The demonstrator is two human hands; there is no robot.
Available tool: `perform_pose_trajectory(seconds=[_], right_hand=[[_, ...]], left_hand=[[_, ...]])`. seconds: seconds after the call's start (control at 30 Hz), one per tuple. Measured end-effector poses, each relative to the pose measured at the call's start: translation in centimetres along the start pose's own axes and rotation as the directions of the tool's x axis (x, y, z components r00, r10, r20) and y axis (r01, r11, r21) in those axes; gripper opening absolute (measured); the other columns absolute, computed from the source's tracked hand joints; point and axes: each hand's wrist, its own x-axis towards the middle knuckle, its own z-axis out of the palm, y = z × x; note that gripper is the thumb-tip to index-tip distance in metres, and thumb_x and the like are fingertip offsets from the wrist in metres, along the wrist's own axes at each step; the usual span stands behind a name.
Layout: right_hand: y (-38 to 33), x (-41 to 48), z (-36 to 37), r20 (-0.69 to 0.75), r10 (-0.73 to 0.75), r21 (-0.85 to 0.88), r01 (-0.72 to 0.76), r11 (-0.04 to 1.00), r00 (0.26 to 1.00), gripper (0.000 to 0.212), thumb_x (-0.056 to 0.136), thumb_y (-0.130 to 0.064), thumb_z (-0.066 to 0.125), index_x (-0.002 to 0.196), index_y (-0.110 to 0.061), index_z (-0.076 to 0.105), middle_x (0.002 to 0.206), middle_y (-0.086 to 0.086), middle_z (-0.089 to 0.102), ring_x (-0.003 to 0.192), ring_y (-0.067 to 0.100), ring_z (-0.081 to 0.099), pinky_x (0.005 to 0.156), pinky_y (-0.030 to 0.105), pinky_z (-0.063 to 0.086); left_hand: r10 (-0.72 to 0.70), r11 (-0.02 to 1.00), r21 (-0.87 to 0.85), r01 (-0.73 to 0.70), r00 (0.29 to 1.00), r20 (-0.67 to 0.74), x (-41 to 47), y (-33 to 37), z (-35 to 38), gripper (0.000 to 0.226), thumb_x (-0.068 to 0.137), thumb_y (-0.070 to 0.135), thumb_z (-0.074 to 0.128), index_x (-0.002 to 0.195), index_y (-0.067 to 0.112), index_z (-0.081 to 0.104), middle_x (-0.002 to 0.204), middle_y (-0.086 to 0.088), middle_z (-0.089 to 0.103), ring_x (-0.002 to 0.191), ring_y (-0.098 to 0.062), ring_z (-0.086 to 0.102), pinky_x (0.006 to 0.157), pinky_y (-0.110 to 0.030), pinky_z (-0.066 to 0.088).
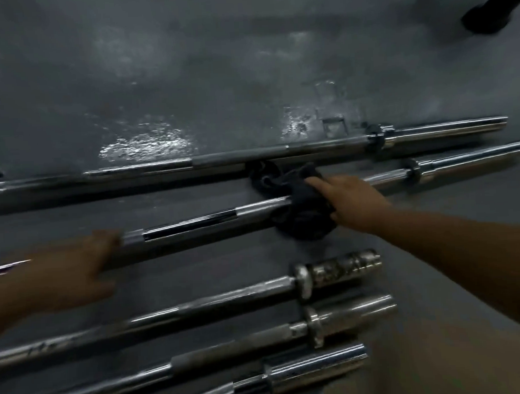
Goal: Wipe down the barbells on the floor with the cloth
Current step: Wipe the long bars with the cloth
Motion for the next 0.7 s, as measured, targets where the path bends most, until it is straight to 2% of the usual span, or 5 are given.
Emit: perform_pose_trajectory(seconds=[0.17,0.27,0.4,0.57,0.7], right_hand=[[7.1,-2.4,3.5,-0.197,0.472,0.132,-0.454,0.881,0.859,0.053,0.065,-0.009,0.073,0.117,-0.013,0.064,0.108,0.019,0.061,0.096,0.043,0.06,0.085,0.047,0.049],[1.3,-0.7,4.2,-0.253,0.316,0.294,-0.238,0.926,0.915,0.048,0.063,-0.012,0.066,0.111,-0.017,0.066,0.107,0.015,0.062,0.092,0.04,0.06,0.08,0.041,0.05],[-1.2,-1.3,5.1,-0.258,0.019,0.29,0.059,0.955,0.966,0.078,0.06,-0.012,0.071,0.136,-0.018,0.054,0.132,0.016,0.055,0.117,0.036,0.051,0.104,0.042,0.043],[11.6,-4.3,6.1,-0.244,0.396,0.31,-0.316,0.897,0.885,0.074,0.062,0.0,0.069,0.131,-0.017,0.053,0.128,0.014,0.053,0.113,0.039,0.054,0.094,0.041,0.045],[8.9,-3.7,6.7,-0.239,0.565,0.492,-0.403,0.771,0.79,0.075,0.06,0.0,0.066,0.133,-0.013,0.053,0.138,0.018,0.044,0.126,0.039,0.044,0.107,0.039,0.039]], left_hand=[[-0.007,0.996,-0.095,0.005,1.0,-0.028,5.9,19.2,-6.0,0.121,0.053,0.079,0.02,0.155,0.021,-0.007,0.164,-0.007,0.003,0.15,-0.024,0.006,0.119,-0.044,0.004],[-0.069,0.987,-0.148,0.07,0.998,0.012,7.9,22.7,-5.6,0.113,0.066,0.075,0.041,0.154,0.029,-0.013,0.164,-0.001,-0.004,0.15,-0.022,-0.002,0.118,-0.049,-0.002],[-0.046,0.991,-0.121,0.051,0.998,0.048,8.4,21.9,-6.2,0.11,0.063,0.073,0.036,0.153,0.034,-0.014,0.163,0.002,0.001,0.15,-0.021,0.005,0.118,-0.045,0.005],[-0.099,0.994,-0.052,0.101,0.994,0.041,8.5,22.6,-5.8,0.112,0.073,0.071,0.051,0.151,0.033,-0.02,0.163,-0.001,0.001,0.149,-0.025,0.007,0.118,-0.046,0.006],[-0.094,0.992,-0.088,0.091,0.995,-0.025,8.7,22.4,-5.2,0.115,0.06,0.069,0.046,0.152,0.035,-0.016,0.161,-0.001,0.007,0.145,-0.026,0.015,0.113,-0.047,0.007]])
